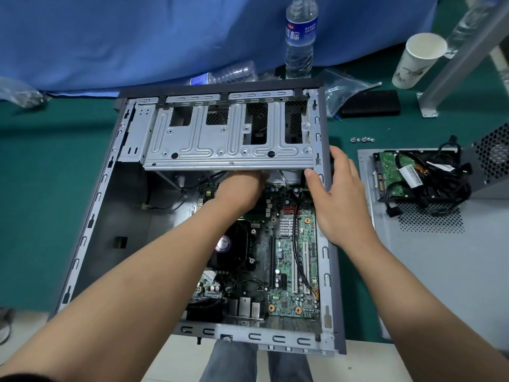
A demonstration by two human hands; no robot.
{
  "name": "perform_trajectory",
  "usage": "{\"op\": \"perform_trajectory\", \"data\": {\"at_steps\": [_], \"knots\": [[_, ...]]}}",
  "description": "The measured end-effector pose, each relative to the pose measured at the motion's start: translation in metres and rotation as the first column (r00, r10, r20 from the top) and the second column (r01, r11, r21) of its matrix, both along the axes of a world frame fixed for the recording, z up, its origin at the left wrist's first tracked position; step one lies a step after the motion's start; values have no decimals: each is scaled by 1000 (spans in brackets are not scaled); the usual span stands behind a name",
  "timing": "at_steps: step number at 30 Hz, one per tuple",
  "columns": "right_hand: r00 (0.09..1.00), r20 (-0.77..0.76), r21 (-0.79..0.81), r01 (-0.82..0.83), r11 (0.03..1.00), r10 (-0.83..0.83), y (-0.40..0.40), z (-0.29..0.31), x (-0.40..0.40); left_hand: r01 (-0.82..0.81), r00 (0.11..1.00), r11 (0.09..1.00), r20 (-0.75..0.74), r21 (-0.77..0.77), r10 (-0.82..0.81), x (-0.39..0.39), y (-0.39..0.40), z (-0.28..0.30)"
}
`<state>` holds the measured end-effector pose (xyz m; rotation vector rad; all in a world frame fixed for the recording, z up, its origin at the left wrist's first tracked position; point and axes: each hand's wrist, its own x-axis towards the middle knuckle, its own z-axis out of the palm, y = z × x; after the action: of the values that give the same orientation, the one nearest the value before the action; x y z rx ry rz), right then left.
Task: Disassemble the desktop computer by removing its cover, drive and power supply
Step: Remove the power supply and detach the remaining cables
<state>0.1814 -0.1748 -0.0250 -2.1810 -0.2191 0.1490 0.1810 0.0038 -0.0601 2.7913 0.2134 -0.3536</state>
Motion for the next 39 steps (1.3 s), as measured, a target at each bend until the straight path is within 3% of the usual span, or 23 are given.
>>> {"op": "perform_trajectory", "data": {"at_steps": [11, 20, 28, 39], "knots": [[1000, -3, -1, 4, 1000, -4, 1, 1, 0, 98, 994, 990, -31, -99, -101, 0, 2, 4], [1000, -9, 4, 0, 1000, 0, 0, 2, 0, 2, 1000, 994, 11, 107, -3, -1, 1, -4], [1000, -8, 5, 3, 1000, -3, 1, 1, 0, 33, 998, 996, -43, -83, -37, -4, 2, 2], [1000, -11, -2, 6, 1000, -6, 0, 1, 1, -13, 1000, 1000, -27, -23, 12, -4, 1, -2]]}}
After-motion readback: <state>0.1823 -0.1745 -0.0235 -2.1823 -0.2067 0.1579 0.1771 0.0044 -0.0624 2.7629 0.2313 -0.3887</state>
